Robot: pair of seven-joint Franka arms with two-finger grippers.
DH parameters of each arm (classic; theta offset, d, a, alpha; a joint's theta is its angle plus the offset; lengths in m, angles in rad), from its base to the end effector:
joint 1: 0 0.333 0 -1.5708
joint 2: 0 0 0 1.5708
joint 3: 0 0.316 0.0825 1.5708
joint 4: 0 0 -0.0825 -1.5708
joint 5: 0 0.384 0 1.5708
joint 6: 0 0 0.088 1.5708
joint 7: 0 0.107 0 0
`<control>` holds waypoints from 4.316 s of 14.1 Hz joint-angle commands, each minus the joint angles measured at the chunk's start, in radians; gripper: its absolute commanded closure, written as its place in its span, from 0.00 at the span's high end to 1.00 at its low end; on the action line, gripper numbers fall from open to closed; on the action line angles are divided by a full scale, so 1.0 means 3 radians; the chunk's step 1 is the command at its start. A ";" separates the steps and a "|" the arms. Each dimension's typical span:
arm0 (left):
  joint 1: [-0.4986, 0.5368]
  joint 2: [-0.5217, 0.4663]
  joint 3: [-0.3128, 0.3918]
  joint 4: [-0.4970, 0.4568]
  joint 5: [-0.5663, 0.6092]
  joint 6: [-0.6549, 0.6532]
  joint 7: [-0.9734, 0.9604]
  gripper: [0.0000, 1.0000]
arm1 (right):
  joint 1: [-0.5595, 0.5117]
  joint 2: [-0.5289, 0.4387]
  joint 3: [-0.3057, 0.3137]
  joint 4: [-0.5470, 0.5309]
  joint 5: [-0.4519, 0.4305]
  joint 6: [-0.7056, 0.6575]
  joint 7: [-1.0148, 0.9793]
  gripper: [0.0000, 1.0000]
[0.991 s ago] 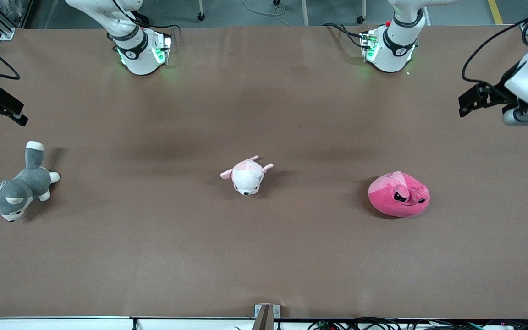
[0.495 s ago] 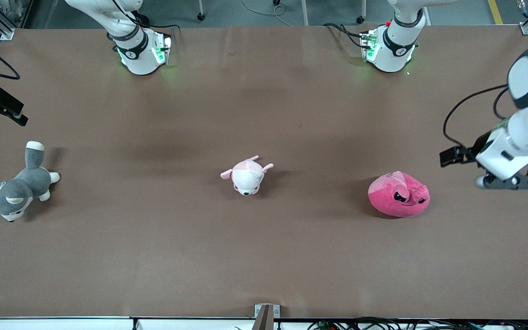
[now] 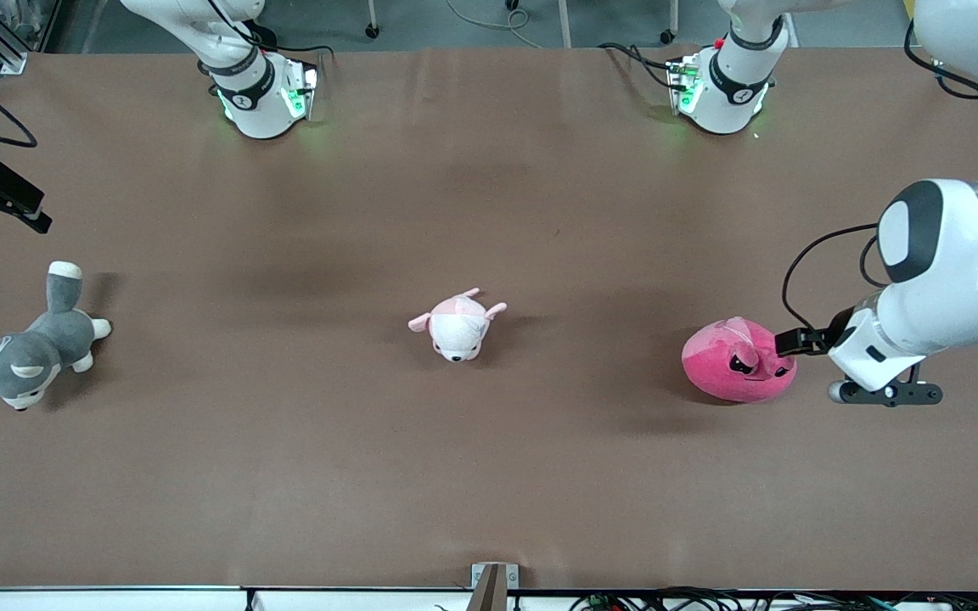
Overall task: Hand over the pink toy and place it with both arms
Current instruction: 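Close the left gripper on the bright pink plush toy's ears, then lift the pink toy with the left gripper while the right gripper approaches, then close the right gripper on the pink toy held by the left gripper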
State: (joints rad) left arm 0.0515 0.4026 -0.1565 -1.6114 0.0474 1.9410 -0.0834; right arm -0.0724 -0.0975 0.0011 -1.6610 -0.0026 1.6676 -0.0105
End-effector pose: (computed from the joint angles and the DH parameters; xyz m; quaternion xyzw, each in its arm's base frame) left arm 0.6595 -0.0545 0.3908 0.9993 -0.0150 -0.0346 0.0057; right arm 0.5320 -0.0382 0.6436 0.9982 -0.0303 0.0519 0.0035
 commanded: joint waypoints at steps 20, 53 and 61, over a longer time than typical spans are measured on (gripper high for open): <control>-0.0110 -0.0201 -0.0204 -0.0080 -0.0015 0.0034 -0.0426 0.00 | 0.0021 0.0013 0.0002 -0.0011 -0.0032 -0.0001 0.0020 1.00; -0.2268 0.0156 -0.0859 0.1250 -0.0286 0.1143 -0.4452 0.00 | 0.0584 0.0417 0.0017 -0.0021 0.2136 -0.0399 0.0025 0.74; -0.2299 0.0304 -0.0864 0.1255 -0.0281 0.1374 -0.4610 0.00 | 0.0921 0.0432 0.0017 -0.0016 0.2141 -0.0364 0.0168 0.74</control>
State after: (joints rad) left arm -0.6288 0.4664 -0.4175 -1.2698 -0.0242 2.3353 -1.4577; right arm 0.1819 0.0355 0.0143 -1.6645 0.6172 1.5573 0.0171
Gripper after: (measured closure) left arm 0.943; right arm 0.256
